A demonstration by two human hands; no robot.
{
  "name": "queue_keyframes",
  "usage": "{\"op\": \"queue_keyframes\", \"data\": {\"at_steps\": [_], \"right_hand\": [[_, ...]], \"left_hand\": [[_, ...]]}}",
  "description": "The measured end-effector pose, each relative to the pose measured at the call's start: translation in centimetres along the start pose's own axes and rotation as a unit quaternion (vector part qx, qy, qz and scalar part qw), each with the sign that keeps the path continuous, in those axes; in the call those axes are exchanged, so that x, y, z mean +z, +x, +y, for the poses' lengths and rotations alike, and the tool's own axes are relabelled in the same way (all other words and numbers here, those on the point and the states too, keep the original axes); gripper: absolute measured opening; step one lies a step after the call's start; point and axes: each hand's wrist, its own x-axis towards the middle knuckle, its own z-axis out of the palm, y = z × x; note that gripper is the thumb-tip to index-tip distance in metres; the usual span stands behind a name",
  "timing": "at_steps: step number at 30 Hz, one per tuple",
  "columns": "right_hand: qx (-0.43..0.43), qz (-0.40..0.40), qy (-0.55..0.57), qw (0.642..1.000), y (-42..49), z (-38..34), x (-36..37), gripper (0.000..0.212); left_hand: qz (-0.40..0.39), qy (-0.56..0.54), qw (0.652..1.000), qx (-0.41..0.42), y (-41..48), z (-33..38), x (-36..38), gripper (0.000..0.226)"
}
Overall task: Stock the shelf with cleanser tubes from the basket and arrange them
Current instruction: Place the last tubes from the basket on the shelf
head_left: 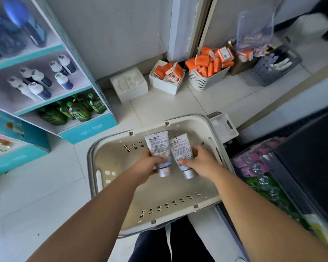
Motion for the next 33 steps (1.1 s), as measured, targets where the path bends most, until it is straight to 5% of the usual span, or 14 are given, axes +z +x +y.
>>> {"op": "queue_keyframes", "data": {"at_steps": [5, 10, 20, 26, 29, 33], "right_hand": [[-0.003, 0.019, 0.262, 0.965, -3.9, -2.9, -1.9, 0.05], [-0.029, 0.02, 0.404, 0.914, -7.9, -4.8, -4.1, 0.04], [-0.105, 0.072, 0.498, 0.858, -18.5, -3.7, -10.0, 0.032], [-0.125, 0.135, 0.52, 0.834, -27.2, 0.4, -13.9, 0.052], [-0.167, 0.176, 0.519, 0.82, -32.7, 3.5, -14.8, 0.041], [-0.195, 0.243, 0.556, 0.771, -40.1, 8.7, -15.5, 0.036]], "left_hand": [[-0.095, -0.01, 0.995, 0.039, -3.1, 4.3, 1.4, 0.048], [-0.168, 0.025, 0.981, 0.096, -6.6, 7.6, 4.1, 0.053], [-0.298, 0.071, 0.945, 0.115, -13.1, 9.2, 12.8, 0.041], [-0.343, 0.059, 0.929, 0.123, -19.8, 6.7, 21.6, 0.071], [-0.341, 0.105, 0.918, 0.173, -23.7, 3.7, 25.8, 0.085], [-0.363, 0.152, 0.9, 0.188, -29.4, -1.5, 30.4, 0.07]]}}
